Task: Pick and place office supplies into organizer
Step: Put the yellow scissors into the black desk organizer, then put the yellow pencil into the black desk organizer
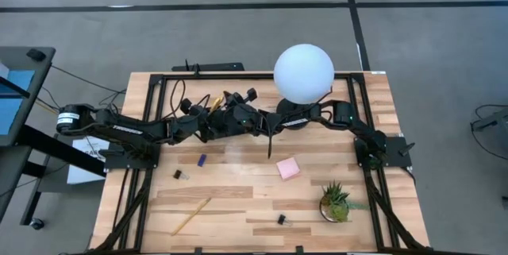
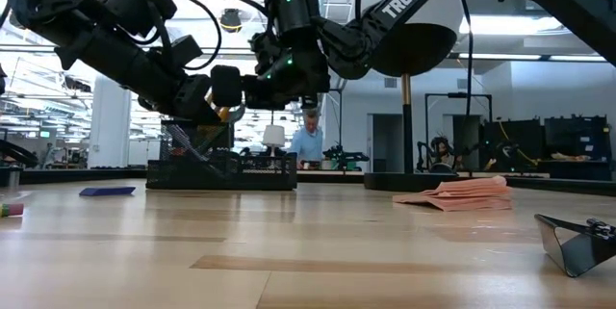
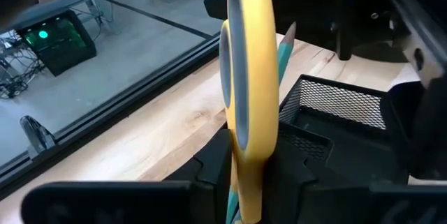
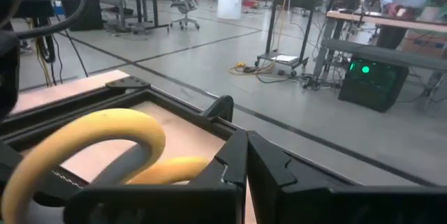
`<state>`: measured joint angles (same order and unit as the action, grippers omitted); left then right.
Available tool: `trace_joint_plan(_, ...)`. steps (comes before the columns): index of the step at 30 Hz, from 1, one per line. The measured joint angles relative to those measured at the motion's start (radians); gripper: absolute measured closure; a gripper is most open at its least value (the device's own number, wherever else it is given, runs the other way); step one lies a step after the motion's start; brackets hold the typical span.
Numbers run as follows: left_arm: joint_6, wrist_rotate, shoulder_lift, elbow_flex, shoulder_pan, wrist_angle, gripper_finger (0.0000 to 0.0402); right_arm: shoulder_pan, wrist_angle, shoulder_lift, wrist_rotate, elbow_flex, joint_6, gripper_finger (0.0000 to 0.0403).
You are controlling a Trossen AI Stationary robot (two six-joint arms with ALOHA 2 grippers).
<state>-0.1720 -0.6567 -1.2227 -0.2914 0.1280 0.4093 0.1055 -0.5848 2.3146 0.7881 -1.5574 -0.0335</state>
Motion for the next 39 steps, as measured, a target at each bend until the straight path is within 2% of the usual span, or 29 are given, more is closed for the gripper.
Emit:
trace_joint_plan(6, 0.02, 0.007, 0.077, 0.004, -0.006, -0.024, 0.0339, -0.024, 0.0, -0.001, 0.095, 0.0, 0.077, 0.0403)
trace_joint_plan(12, 0.046, -0.024, 0.254, 0.004, -0.034, -0.109, 0.0339, -0.069, 0.001, -0.001, 0.107, 0.0, 0.095, 0.0403)
trace_joint_plan(20, 0.017, 0.078, 0.518, 0.002, -0.125, -0.226, 0.0338, -0.194, 0.052, -0.065, 0.086, 0.0, 0.135, 0.0403)
trace_joint_plan(23, -0.007, 0.12, 0.59, 0.001, -0.169, -0.289, 0.0338, -0.239, 0.125, -0.112, -0.027, 0.0, 0.123, 0.0403)
trace_joint_plan(28, -0.138, 0.128, 0.626, 0.001, -0.249, -0.441, 0.0338, -0.261, 0.322, -0.199, -0.402, 0.0, -0.007, 0.0403)
trace_joint_plan(30, -0.193, 0.126, 0.619, 0.001, -0.286, -0.481, 0.0338, -0.271, 0.404, -0.213, -0.481, 0.0, -0.019, 0.0403)
trace_joint_plan(33, -0.252, 0.116, 0.583, 0.001, -0.348, -0.505, 0.0338, -0.301, 0.475, -0.226, -0.542, 0.027, -0.019, 0.0403)
trace_joint_plan(39, -0.403, 0.126, 0.468, 0.0, -0.479, -0.502, 0.0338, -0.35, 0.431, -0.231, -0.765, 0.143, -0.09, 0.0403)
